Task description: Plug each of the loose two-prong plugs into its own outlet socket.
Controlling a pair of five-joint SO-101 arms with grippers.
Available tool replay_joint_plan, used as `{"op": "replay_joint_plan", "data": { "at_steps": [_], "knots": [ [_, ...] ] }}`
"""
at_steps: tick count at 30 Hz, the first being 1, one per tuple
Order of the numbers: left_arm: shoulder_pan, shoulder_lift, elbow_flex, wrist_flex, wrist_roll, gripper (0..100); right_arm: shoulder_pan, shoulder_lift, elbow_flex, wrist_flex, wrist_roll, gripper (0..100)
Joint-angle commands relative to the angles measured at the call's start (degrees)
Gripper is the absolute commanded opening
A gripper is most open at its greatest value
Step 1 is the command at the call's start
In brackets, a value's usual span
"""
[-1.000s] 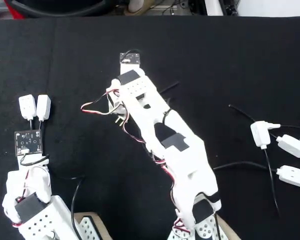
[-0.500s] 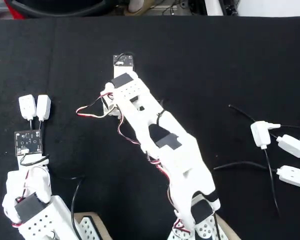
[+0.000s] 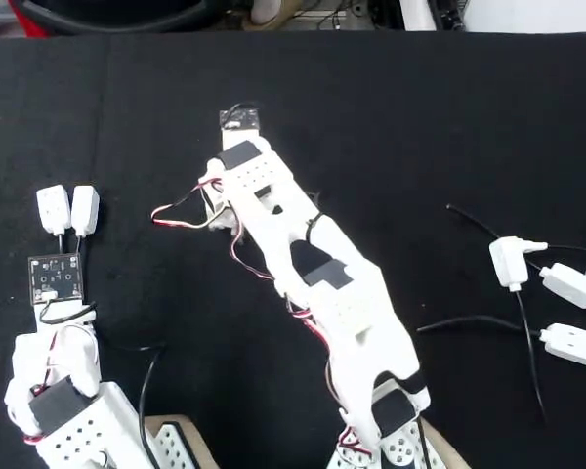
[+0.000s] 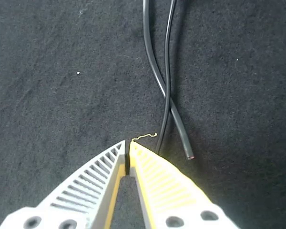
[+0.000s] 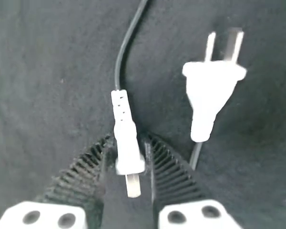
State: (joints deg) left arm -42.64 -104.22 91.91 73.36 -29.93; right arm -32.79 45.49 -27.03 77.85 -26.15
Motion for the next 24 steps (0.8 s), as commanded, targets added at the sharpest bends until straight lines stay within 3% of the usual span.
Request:
{"op": "replay_joint_plan", "data": {
  "at_steps": [1,7,12,15,20,24],
  "knots": [
    [0.66,-0.18,0.13,-0.26,-0.62,3,-1.93,-0.22,-5.49,9.58,8.70,1.4],
    [0.66,-0.18,0.13,-0.26,-0.62,3,-1.93,-0.13,-5.67,23.03,20.31,1.4],
    [0.66,-0.18,0.22,-0.26,-0.62,3,-3.25,-1.10,4.26,23.21,25.76,1.8],
    [0.66,-0.18,0.22,-0.26,-0.62,3,-3.69,-1.10,8.66,23.03,27.25,3.1],
    [0.66,-0.18,0.22,-0.18,-0.62,3,-2.46,-1.01,10.77,23.03,27.25,15.6],
    [0.57,-0.18,0.22,-0.18,-0.62,3,-2.55,-1.19,10.15,23.03,27.16,16.0]
  ]
}}
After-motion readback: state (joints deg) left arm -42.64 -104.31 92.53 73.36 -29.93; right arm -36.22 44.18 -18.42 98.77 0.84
